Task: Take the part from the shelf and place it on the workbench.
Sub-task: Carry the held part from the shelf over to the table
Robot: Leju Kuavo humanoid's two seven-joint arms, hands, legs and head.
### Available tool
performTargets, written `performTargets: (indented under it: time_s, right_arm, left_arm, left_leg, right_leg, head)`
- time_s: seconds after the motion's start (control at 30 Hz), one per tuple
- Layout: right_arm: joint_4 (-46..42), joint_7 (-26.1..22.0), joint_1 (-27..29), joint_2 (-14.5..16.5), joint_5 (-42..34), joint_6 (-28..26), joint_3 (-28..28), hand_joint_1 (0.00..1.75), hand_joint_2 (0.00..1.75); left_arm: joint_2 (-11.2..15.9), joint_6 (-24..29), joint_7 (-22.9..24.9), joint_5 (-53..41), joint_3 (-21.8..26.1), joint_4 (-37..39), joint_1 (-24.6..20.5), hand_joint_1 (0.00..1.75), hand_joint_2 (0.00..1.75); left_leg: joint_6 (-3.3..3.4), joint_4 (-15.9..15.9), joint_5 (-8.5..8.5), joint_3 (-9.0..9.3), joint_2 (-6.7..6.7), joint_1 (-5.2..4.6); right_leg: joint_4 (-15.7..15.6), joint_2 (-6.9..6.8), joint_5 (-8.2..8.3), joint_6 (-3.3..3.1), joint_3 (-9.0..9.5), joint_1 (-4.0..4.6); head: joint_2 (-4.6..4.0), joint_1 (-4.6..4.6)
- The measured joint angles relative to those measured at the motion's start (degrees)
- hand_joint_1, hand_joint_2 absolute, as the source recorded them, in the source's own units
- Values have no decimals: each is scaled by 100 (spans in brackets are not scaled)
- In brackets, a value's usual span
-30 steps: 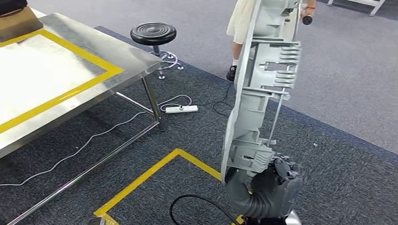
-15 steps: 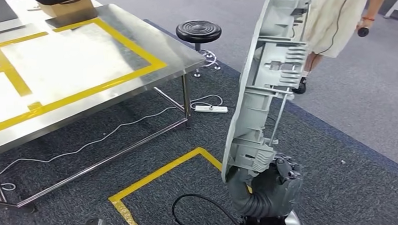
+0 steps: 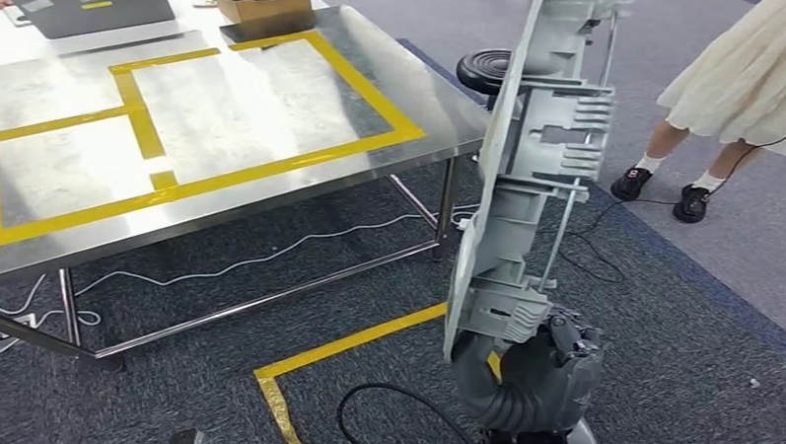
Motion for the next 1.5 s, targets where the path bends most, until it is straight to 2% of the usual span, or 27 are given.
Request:
performTargets:
  time_s: [0.07,0.13,0.2,0.23,0.27,0.3,0.37,0.43,0.5,0.53,0.6,0.67,0.73,0.77,0.8,0.87,0.93,1.0,1.03,1.1,1.17,1.23,1.27,1.3,1.4,1.43,1.5]
  right_arm:
    - [-1,-1,3,2,3,-2,1,175,175]
    - [-1,-3,11,4,5,-5,1,175,175]
    - [0,-4,15,4,4,-6,1,175,175]
    - [0,-4,15,4,3,-6,1,175,175]
    - [0,-4,15,4,1,-6,1,175,175]
    - [0,-4,15,4,0,-5,1,175,175]
    - [0,-4,16,4,-1,-5,1,175,175]
    - [0,-5,17,4,-1,-7,-1,175,175]
    - [-1,-7,14,4,-1,-8,-2,175,175]
    - [-1,-7,10,4,-2,-8,-2,175,175]
    - [-1,-5,11,4,-3,-8,-2,175,175]
    - [0,-3,14,4,-6,-10,-3,175,175]
    - [0,2,14,4,-11,-12,-5,175,175]
    - [0,5,14,4,-15,-13,-6,175,175]
    - [0,8,14,4,-17,-13,-6,175,175]
    - [0,10,14,4,-20,-13,-6,175,175]
    - [0,11,16,3,-20,-13,-7,175,175]
    - [0,11,17,2,-16,-13,-8,175,175]
    - [0,10,18,2,-11,-13,-7,175,175]
    - [-2,4,23,2,-5,-20,-6,175,175]
    - [-4,-3,30,2,-4,-31,-6,175,175]
    - [-4,-26,31,2,-20,-46,-6,175,175]
    - [-4,-40,30,2,-26,-64,-6,175,175]
    - [-5,-52,30,3,-26,-103,-7,175,175]
    - [-20,-63,39,19,76,-394,-33,175,175]
    - [-27,-68,45,27,129,-514,-44,175,175]
    - [-43,-82,53,39,212,-684,-65,175,175]
  left_arm:
    - [-4,0,0,0,0,0,16,0,175]
    - [-7,0,0,0,0,0,8,0,175]
    - [-5,0,0,0,0,0,-1,0,175]
    - [-3,0,0,0,0,0,3,0,175]
    - [-2,0,0,0,1,0,7,0,175]
    - [1,0,0,0,1,0,10,0,175]
    - [3,1,0,0,2,0,2,0,175]
    - [1,2,0,0,1,0,-20,0,175]
    - [-1,2,0,0,2,0,-24,0,175]
    - [-2,3,0,0,2,0,-15,0,175]
    - [-6,4,0,0,3,0,-9,0,175]
    - [-11,2,0,0,3,0,-20,0,175]
    - [-15,-1,0,0,3,0,-22,0,175]
    - [-15,-1,0,0,3,0,-19,0,175]
    - [-15,-1,0,-1,4,0,-16,0,175]
    - [-15,-2,0,-2,3,0,-18,0,175]
    - [-14,-1,-1,-2,2,0,-24,0,175]
    - [-14,0,-2,-2,2,0,-11,0,175]
    - [-16,1,-3,-2,2,0,1,0,175]
    - [-20,2,-4,-2,2,0,4,0,175]
    - [-19,2,-4,-3,2,0,-14,0,175]
    - [-17,4,-4,-10,2,0,-19,0,175]
    - [-16,6,-4,-14,2,0,-14,0,175]
    - [-16,10,-5,-17,2,0,-9,0,175]
    - [-16,36,-11,-17,2,0,-12,0,175]
    - [-17,45,-14,-17,2,0,-17,0,175]
    - [-19,56,-15,-17,2,0,-16,0,175]
  left_leg:
    - [-57,126,-92,-75,213,-20]
    - [-90,689,-411,-350,617,-49]
    - [-107,1420,-713,-710,772,-43]
    - [-108,1596,-733,-793,789,-41]
    - [-104,1548,-642,-761,801,-42]
    - [-94,1287,-469,-615,839,-44]
    - [-53,522,-142,-186,1130,-79]
    - [11,88,-54,34,1365,-119]
    - [79,34,-72,29,1275,-126]
    - [109,22,-66,30,1198,-113]
    - [174,1,-45,42,1043,-75]
    - [212,-2,-40,40,886,-58]
    - [222,0,-41,41,712,-56]
    - [220,2,-41,48,623,-52]
    - [211,3,-41,59,531,-45]
    - [163,13,-42,69,358,-32]
    - [86,26,-24,32,219,-22]
    - [5,5,18,-14,106,-1]
    - [-30,-1,24,-27,135,4]
    - [-84,214,-117,-144,401,-18]
    - [-112,880,-471,-467,713,-38]
    - [-119,1548,-715,-783,785,-37]
    - [-114,1636,-692,-816,791,-37]
    - [-102,1490,-564,-728,792,-38]
    - [-32,400,-107,-119,835,-52]
    - [-7,163,-66,5,850,-59]
    - [40,15,-92,62,854,-76]
  right_leg:
    - [-27,-164,11,-89,25,-1]
    - [-46,-352,6,-153,41,15]
    - [-45,-542,-6,-178,42,38]
    - [-45,-633,-13,-182,45,44]
    - [-45,-716,-20,-181,52,47]
    - [-45,-793,-29,-174,65,49]
    - [-34,-922,-62,-133,98,76]
    - [-29,-1039,-95,-76,124,123]
    - [-50,-1173,-120,-22,162,143]
    - [-38,-1150,-150,12,177,137]
    - [241,-885,-347,69,79,112]
    - [978,-583,-709,92,-272,97]
    - [1569,-512,-878,99,-594,96]
    - [1554,-503,-786,97,-615,93]
    - [1310,-479,-591,96,-524,84]
    - [513,-250,-187,104,-176,39]
    - [50,-14,-67,89,37,5]
    - [8,-32,-84,21,55,17]
    - [-2,-95,-72,-23,57,22]
    - [-30,-245,-53,-106,77,21]
    - [-42,-396,-58,-157,85,38]
    - [-42,-518,-66,-173,83,54]
    - [-42,-561,-69,-175,84,58]
    - [-42,-593,-71,-175,89,61]
    - [-31,-632,-93,-135,106,89]
    - [-27,-637,-99,-107,102,104]
    - [-40,-646,-98,-43,97,117]
  head:
    - [0,-35]
    - [0,-82]
    - [0,-95]
    - [0,-96]
    - [0,-97]
    - [0,-97]
    - [0,-109]
    - [0,-119]
    - [0,-114]
    - [0,-104]
    - [0,-74]
    - [0,-40]
    - [0,-31]
    - [0,-31]
    - [0,-31]
    - [0,-24]
    - [0,-21]
    - [0,-25]
    - [0,-25]
    - [0,-57]
    - [0,-89]
    - [0,-90]
    - [0,-90]
    - [0,-91]
    - [0,-92]
    - [0,-86]
    - [0,-80]
